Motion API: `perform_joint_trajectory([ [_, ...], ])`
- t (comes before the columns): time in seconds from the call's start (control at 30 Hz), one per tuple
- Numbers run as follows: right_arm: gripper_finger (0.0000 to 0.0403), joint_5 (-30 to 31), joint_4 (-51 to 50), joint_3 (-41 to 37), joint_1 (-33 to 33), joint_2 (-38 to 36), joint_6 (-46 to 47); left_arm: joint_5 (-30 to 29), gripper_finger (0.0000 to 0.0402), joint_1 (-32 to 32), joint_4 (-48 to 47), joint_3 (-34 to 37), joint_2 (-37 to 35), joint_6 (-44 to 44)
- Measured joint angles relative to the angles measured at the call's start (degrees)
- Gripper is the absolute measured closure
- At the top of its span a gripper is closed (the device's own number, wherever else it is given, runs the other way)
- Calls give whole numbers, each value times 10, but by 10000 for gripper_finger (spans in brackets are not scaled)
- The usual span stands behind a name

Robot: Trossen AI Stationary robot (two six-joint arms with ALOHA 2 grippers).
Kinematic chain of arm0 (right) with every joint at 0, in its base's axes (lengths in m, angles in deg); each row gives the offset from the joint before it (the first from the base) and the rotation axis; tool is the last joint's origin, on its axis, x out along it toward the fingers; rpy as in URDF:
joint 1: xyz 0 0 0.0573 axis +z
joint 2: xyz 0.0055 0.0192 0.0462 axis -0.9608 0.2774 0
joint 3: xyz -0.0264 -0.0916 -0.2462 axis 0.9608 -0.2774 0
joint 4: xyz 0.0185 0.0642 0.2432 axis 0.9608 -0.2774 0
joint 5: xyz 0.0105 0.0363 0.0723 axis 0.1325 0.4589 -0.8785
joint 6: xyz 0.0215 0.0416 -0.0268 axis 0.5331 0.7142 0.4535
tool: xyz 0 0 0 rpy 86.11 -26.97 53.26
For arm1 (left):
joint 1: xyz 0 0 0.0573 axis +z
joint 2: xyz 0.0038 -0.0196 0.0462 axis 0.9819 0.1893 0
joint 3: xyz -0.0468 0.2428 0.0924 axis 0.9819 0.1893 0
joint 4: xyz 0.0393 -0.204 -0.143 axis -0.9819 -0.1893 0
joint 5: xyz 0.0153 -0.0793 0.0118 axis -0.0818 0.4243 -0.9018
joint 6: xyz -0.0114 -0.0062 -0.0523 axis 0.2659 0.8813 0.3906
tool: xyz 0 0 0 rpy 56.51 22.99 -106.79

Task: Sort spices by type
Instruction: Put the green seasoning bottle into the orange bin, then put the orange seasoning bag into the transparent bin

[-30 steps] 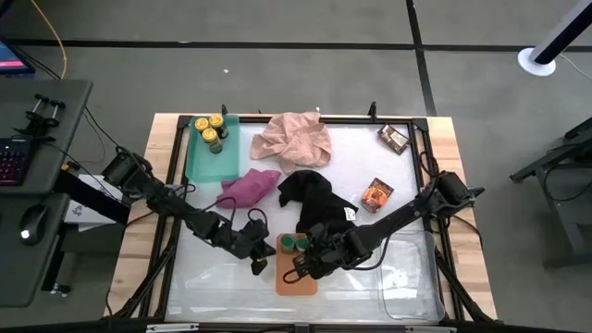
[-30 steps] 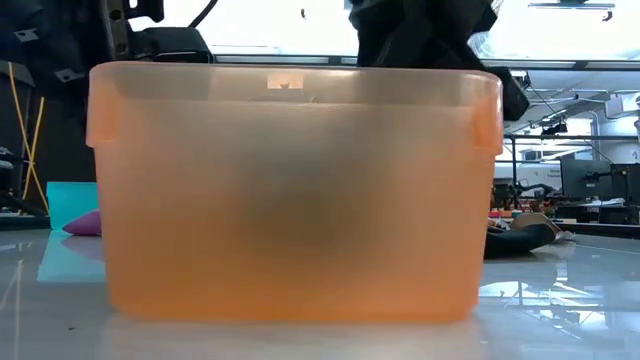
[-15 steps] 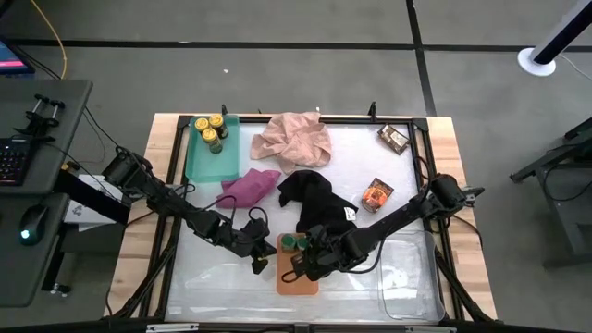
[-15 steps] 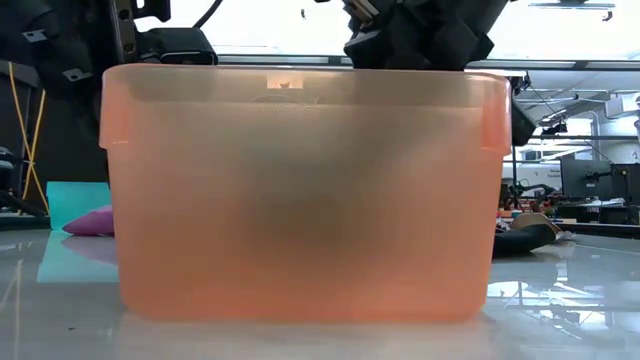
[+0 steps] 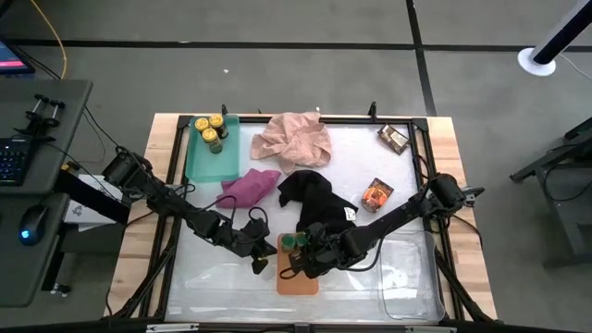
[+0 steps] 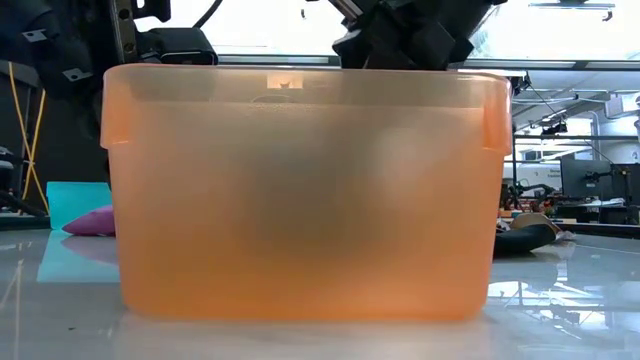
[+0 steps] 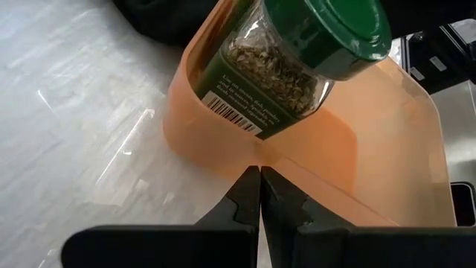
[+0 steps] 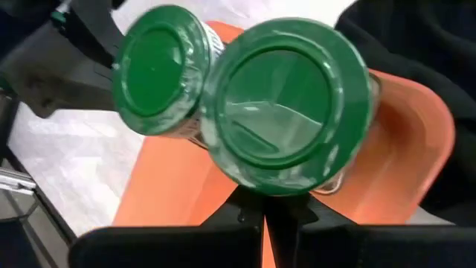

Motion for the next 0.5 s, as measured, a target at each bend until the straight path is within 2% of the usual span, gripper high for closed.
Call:
perform_joint_trajectory([
  [0.27, 403, -1, 7, 0, 0, 0, -1, 0, 401, 0, 10, 0, 0, 0],
  [0.4, 403, -47, 11, 0, 5, -2, -22, 1, 401, 0, 15, 0, 0, 0],
  [0.5, 403, -73, 4, 0, 19, -17, -50, 31, 401, 3, 14, 0, -5, -5],
])
